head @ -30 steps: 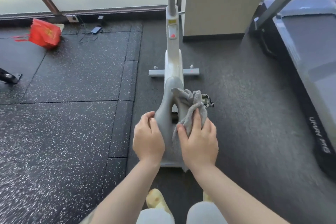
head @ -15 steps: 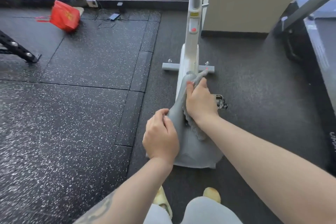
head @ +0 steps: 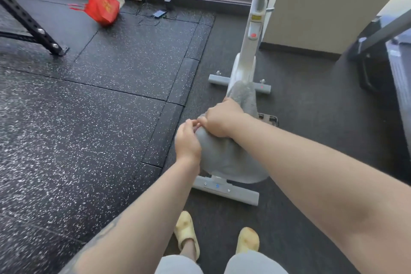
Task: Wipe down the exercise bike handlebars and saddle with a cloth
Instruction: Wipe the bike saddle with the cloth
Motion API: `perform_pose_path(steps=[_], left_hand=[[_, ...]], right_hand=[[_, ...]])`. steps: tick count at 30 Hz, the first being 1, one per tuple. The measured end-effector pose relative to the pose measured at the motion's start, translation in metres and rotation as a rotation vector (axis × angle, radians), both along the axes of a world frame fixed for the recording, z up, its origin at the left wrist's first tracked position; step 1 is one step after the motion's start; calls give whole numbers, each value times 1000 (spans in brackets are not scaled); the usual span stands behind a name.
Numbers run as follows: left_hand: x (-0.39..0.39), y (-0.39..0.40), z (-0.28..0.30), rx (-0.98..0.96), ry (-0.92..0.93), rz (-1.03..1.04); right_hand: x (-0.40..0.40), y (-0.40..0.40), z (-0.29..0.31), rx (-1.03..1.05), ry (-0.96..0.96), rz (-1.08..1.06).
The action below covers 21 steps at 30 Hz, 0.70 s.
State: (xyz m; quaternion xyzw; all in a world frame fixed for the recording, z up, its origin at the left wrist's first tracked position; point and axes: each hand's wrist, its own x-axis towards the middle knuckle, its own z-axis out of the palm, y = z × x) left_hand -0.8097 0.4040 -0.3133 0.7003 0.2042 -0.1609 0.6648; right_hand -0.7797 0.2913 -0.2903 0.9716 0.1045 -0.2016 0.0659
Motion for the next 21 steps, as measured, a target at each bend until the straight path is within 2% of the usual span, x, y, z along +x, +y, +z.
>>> perform_pose_path(steps=[2,4,8,13,16,21], left_hand=[[-4,20,-1,-260,222,107],[-15,39,-10,-358,364,101],[-27,58,-20,-452,439,64],[-23,65,-18,-343,437,-72],[-21,56,-13,-260,395,-177],[-9,46,-9,-96,281,-234]], right_hand=[[-2,13,4,10,21,-39],[-7,32,3,23,66,-84],[-34,67,-7,-30,-38,-10],[-73,65,-32,37,-375,165],[-102,60,-48,22,-483,217],[-148,41,-59,-109,-616,232]])
